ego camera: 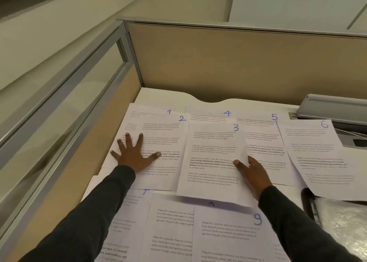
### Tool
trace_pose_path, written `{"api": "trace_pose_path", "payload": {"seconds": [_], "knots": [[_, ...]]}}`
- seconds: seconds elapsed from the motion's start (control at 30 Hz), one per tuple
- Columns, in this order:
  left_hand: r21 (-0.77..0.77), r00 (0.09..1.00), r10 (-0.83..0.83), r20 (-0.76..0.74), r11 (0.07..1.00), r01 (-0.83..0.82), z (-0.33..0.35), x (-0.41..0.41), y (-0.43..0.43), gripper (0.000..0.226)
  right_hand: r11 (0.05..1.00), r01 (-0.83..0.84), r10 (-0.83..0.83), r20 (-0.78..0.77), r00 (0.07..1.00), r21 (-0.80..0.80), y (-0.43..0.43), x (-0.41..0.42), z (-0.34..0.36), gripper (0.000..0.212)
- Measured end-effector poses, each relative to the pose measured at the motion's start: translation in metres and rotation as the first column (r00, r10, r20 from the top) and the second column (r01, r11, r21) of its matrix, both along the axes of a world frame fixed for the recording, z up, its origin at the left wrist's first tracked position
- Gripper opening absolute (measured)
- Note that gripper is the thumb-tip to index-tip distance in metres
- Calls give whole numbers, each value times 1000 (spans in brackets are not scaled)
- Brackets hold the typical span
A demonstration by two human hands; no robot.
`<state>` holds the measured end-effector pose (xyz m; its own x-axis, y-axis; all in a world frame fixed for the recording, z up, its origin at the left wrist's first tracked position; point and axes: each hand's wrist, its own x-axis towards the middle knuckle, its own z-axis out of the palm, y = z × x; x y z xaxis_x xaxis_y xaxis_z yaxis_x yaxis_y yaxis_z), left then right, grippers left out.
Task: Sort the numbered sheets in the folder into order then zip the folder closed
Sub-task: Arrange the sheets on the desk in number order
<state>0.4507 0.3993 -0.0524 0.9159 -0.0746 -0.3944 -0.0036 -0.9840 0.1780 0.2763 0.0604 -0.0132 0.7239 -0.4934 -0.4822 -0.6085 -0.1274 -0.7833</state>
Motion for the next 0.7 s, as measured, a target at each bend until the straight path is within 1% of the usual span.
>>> {"api": "trace_pose_path", "payload": {"seconds": [0.07, 0.13, 0.2, 0.23, 0.27, 0.33, 0.4, 0.43, 0.5, 0.7], "knots": [[16, 1000, -18, -12, 1000, 18, 0, 0, 1, 120, 995, -37, 35, -17, 999, -88, 7, 7, -3, 52], [34, 999, -37, -15, 999, 38, 1, 2, 3, 123, 954, -110, 97, -63, 993, -277, 12, 11, -5, 68], [42, 999, -44, -10, 998, 44, 0, 4, 3, 127, 837, -194, 152, -122, 981, -512, 17, 12, -4, 81], [43, 999, -43, -8, 998, 43, -1, 6, 3, 130, 768, -227, 177, -143, 974, -598, 19, 12, -5, 85], [46, 999, -41, -7, 998, 41, -1, 7, 2, 132, 709, -269, 209, -170, 963, -652, 20, 13, -7, 87], [64, 999, -37, -9, 997, 38, -1, 11, 1, 135, 624, -394, 281, -277, 919, -675, 19, 16, -15, 90], [82, 999, -34, -24, 996, 36, 1, 14, -1, 136, 549, -536, 335, -419, 844, -641, 17, 18, -24, 92], [89, 999, -33, -34, 995, 36, 2, 16, -2, 137, 522, -584, 352, -467, 811, -622, 15, 19, -29, 91], [105, 998, -29, -55, 994, 35, 6, 19, -6, 137, 496, -625, 375, -500, 781, -603, 13, 20, -34, 90], [126, 995, -28, -93, 991, 40, 14, 24, -9, 137, 448, -658, 397, -525, 753, -605, 5, 23, -38, 88]]}}
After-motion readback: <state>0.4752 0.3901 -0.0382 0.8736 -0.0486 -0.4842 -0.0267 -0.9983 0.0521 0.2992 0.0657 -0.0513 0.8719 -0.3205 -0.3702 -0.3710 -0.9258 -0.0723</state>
